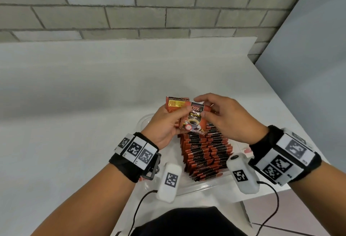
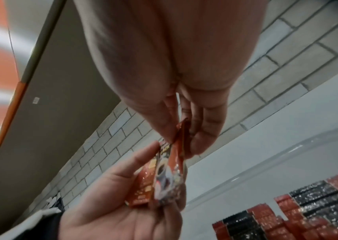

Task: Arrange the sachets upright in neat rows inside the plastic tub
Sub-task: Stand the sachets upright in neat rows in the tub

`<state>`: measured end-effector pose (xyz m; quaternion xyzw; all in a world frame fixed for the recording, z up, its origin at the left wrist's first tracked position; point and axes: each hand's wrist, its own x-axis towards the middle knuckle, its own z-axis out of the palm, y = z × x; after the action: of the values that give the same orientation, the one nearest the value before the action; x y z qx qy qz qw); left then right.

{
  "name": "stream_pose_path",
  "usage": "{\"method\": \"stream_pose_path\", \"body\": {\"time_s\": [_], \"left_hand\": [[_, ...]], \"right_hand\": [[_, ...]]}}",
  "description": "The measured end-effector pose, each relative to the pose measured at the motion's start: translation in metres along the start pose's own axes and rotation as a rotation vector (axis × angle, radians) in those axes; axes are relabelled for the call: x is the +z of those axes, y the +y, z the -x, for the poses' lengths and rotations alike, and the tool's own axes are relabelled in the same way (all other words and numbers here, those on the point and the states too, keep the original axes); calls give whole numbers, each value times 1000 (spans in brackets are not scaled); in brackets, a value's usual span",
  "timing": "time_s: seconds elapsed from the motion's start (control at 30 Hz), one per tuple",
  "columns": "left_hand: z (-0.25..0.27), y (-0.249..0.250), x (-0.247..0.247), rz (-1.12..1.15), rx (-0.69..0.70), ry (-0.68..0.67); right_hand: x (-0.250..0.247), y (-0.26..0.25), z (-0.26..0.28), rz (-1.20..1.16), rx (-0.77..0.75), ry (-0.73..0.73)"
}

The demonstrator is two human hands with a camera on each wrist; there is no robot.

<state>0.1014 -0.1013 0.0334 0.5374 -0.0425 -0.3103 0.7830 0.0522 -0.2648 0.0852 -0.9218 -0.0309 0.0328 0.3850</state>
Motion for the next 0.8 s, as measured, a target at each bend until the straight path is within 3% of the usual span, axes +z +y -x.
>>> {"method": "stream_pose_path", "body": {"time_s": [0.27,0.57,0.8], "left_hand": [[-5,7,-12,106,-48,141],[-7,3,-7,105,-79,136],[-6,4,-7,109,-80,138]], "right_hand": [[-6,15,44,101,-33,-392],[1,23,67,87,-7,-500],[7,25,66,314,-76,-497]]}}
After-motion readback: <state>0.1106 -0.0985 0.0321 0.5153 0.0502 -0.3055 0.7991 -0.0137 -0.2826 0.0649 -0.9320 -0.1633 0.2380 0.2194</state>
